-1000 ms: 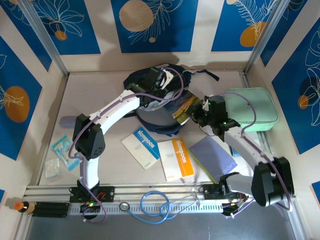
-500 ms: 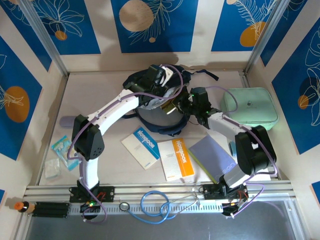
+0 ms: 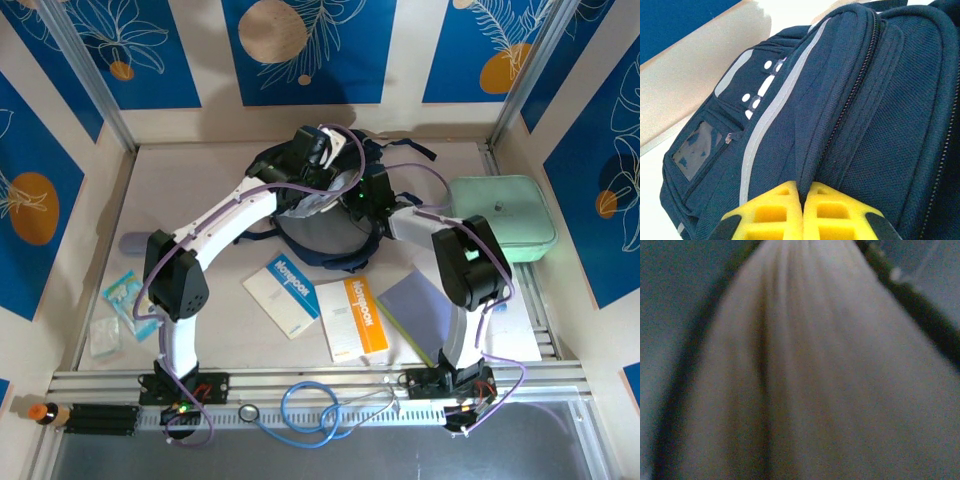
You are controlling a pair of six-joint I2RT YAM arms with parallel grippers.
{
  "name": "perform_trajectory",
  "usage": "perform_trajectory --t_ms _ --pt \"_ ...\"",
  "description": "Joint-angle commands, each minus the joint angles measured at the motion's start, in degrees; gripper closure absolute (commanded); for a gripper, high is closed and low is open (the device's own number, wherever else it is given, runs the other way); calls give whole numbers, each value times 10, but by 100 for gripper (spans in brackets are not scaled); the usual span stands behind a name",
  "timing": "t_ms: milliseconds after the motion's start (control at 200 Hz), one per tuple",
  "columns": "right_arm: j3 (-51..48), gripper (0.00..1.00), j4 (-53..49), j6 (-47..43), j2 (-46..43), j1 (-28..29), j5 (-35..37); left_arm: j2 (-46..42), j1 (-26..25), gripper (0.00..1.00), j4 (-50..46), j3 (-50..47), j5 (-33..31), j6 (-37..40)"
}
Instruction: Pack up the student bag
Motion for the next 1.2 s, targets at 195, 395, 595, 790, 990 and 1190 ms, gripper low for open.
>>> perform_trajectory --t_ms 195,395,595,790,990,1190 --pt "95 93 22 2 94 22 84 -46 5 100 42 43 14 -30" --pt "145 75 2 8 145 16 54 -45 16 100 39 34 33 -44" --pt "72 39 42 16 88 7 4 -40 33 100 51 11 31 -51" --pt "-22 30 32 22 -4 2 -52 -36 57 100 66 -24 12 -50" --pt "-109 31 2 29 -96 -6 -84 -25 80 100 79 -58 5 -55" --pt "-170 40 -84 -92 -191 -1 -24 -28 90 100 98 -114 -34 -24"
